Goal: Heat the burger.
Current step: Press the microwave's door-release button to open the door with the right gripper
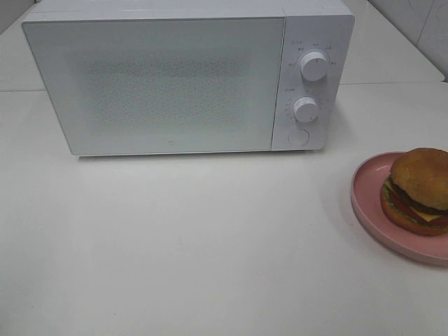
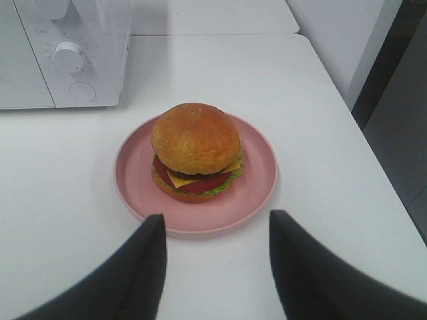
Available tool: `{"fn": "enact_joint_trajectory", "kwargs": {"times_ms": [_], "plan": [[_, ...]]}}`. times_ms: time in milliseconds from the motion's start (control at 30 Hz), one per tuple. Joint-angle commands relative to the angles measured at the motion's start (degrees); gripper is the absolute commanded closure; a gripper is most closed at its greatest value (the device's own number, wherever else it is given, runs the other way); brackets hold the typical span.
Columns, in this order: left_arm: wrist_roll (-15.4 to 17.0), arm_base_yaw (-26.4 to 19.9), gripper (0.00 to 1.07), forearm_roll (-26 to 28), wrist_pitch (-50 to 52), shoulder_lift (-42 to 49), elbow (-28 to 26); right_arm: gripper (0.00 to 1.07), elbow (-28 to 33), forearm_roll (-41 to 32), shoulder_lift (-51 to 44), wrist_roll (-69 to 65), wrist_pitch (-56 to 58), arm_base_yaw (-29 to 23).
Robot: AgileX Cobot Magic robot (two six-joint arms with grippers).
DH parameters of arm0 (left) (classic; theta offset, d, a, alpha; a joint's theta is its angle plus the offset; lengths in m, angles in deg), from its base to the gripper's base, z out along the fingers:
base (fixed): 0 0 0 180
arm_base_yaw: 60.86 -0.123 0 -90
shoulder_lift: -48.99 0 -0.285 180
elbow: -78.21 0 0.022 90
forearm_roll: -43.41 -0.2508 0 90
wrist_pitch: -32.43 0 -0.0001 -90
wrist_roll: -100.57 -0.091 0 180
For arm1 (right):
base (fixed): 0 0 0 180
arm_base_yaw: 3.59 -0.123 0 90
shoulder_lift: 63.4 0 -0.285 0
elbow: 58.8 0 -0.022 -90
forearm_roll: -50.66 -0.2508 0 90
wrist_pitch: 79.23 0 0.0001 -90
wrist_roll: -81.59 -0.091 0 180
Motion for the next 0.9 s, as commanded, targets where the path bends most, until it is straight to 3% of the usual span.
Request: {"fn": "enact_joint_trajectory", "kwargs": {"times_ms": [33, 900], "plan": [[0.23, 0.00, 1.06, -0.23, 0.46, 1.32, 0.11, 0.63, -0.06, 0.00, -1.78, 0.00, -0.46, 0.23], [0.23, 0.00, 1.06, -0.23, 0.46, 1.32, 0.11, 0.63, -0.06, 0.00, -1.78, 0.00, -0.46, 0.23]]}}
